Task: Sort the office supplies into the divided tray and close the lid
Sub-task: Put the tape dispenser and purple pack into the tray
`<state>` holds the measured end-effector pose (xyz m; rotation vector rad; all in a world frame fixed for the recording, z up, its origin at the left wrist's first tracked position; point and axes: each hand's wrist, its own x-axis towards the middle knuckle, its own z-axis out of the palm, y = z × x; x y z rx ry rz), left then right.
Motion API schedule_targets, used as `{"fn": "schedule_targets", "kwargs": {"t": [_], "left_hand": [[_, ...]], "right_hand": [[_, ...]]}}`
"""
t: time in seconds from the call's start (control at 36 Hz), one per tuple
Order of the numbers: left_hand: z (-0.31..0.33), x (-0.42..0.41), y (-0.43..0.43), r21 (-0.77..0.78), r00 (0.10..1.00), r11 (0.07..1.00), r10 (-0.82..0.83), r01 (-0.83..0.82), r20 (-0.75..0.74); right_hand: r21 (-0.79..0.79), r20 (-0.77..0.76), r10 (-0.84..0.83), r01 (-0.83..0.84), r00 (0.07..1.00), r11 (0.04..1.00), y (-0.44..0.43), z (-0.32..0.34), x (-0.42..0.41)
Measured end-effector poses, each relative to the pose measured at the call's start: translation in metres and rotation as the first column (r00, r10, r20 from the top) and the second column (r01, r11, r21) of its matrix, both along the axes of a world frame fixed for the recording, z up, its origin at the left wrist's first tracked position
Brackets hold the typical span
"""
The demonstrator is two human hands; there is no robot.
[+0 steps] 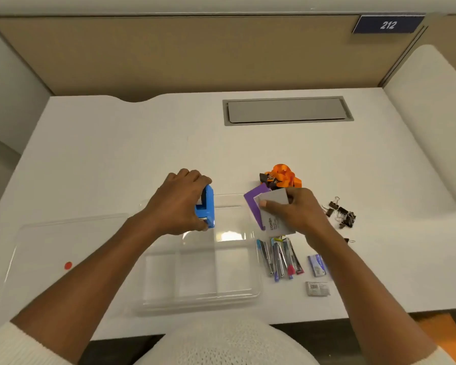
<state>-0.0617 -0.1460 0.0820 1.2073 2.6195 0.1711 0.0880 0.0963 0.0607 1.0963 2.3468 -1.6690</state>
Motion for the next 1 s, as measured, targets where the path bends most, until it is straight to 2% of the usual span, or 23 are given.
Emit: {"fn": "schedule_targets", "kwargs": {"t": [0.11, 0.19, 0.28, 0.42, 0.58, 0.75, 1.0], "left_hand": [[-0.015, 0.003, -0.02, -0.038, 0.998, 0.999, 0.035, -0.033, 0.042], [-0.027, 0.005, -0.025, -0.052, 0.998, 0.998, 0.047, -0.045, 0.031], [-0.035, 0.005, -0.027, -0.071, 0.999, 0.997, 0.035, -0.033, 0.027], [-0.044, 0.003, -0.023, -0.131, 0.999, 0.991, -0.034, 0.035, 0.011], [-0.059, 0.0, -0.015, -0.206, 0.993, 0.971, -0.117, 0.12, 0.024], [-0.069, -0.009, -0.012, -0.214, 0.99, 0.97, -0.098, 0.118, 0.099], [-0.08, -0.016, -0.007, -0.25, 0.985, 0.959, -0.104, 0.136, 0.136]], "right_hand": [[-0.014, 0.086, -0.025, 0.026, 0.996, 1.0, -0.04, -0.016, -0.024], [0.188, 0.164, -0.001, -0.03, 0.986, 0.982, -0.061, -0.029, -0.039], [0.394, 0.243, 0.022, -0.119, 0.97, 0.912, -0.077, -0.039, -0.047], [0.502, 0.279, 0.064, -0.203, 0.958, 0.841, -0.098, -0.054, -0.054], [0.521, 0.296, 0.073, -0.225, 0.952, 0.824, -0.112, -0.059, -0.061], [0.437, 0.303, 0.027, -0.165, 0.953, 0.884, -0.099, -0.053, -0.065], [0.494, 0.279, 0.047, -0.185, 0.959, 0.849, -0.106, -0.057, -0.064]]}}
